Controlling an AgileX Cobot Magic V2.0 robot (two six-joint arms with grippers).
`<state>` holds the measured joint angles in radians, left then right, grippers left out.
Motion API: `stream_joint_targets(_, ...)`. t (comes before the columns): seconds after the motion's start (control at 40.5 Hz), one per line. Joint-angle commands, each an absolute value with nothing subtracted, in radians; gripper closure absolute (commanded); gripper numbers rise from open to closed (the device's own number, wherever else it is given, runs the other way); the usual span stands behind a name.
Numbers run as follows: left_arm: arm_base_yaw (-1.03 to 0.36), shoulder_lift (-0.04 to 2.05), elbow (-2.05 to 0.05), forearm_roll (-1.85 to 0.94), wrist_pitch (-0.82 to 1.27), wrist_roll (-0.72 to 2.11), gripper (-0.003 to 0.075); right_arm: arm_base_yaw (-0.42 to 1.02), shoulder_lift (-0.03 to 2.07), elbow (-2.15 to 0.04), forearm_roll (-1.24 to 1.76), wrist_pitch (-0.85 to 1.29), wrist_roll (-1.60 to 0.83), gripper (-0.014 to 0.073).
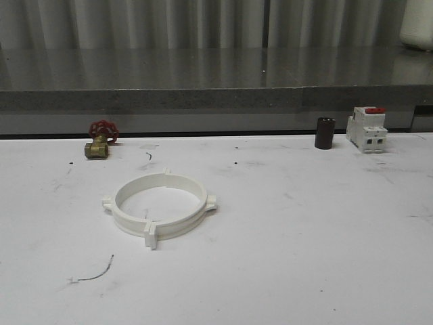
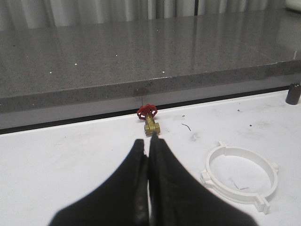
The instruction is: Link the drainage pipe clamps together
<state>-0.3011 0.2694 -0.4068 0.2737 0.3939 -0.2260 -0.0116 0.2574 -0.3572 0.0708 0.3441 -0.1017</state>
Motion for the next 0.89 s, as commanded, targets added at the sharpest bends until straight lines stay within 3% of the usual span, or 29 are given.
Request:
stream_joint_targets(0.0,-0.309,0.275,-0.433,0.281,0.317,-0.227,0.0741,-0.010,0.266,-0.382,0.078,0.270,-0.113,0.0715)
stream_joint_targets(0.692,-0.302,0.260,-0.386,0.276,0.314,-0.227,0.0741,-0.010,0.266,-0.382,0.078,0.270,-0.113,0.0715)
stream_joint_targets(0.865,-0.235,0.158,-0.294,0.107,0.312,-0.111,0.0741,-0.010,0.266,-0.382,0.078,0.271,-0.113,0.0715)
